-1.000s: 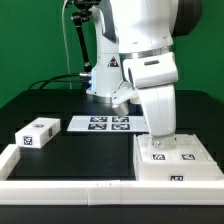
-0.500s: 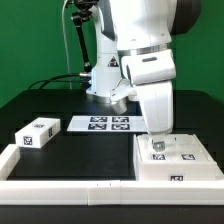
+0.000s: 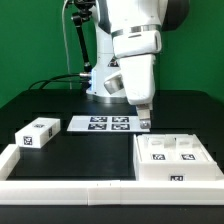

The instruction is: Assemble cabinet

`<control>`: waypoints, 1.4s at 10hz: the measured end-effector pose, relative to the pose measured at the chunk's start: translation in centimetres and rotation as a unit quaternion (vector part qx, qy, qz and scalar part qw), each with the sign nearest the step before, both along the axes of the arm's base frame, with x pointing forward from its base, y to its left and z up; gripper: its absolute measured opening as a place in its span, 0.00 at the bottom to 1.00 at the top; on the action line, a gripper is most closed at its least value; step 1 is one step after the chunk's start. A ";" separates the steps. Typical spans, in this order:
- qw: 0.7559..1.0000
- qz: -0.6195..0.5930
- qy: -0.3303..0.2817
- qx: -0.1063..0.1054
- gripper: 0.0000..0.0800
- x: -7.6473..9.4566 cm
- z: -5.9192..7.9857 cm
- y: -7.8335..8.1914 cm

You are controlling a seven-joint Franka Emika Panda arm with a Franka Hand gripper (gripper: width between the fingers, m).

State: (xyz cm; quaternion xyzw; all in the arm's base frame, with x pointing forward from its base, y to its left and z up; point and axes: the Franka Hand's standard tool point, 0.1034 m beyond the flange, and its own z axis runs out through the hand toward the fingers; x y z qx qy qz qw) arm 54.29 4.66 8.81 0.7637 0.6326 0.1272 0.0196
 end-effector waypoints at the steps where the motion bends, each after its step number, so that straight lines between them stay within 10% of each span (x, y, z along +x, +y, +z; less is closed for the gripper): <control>1: 0.999 -0.040 -0.007 0.008 1.00 -1.3 0.1 0.1; 7: 0.997 -0.072 -0.002 0.016 1.00 -2.5 -0.3 0.1; 14: 0.910 -0.399 0.030 0.112 1.00 -3.3 -0.4 0.9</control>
Offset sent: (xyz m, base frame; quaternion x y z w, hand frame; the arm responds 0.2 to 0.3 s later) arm 0.0000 0.0000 0.0000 0.0000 0.0000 0.0000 1.0000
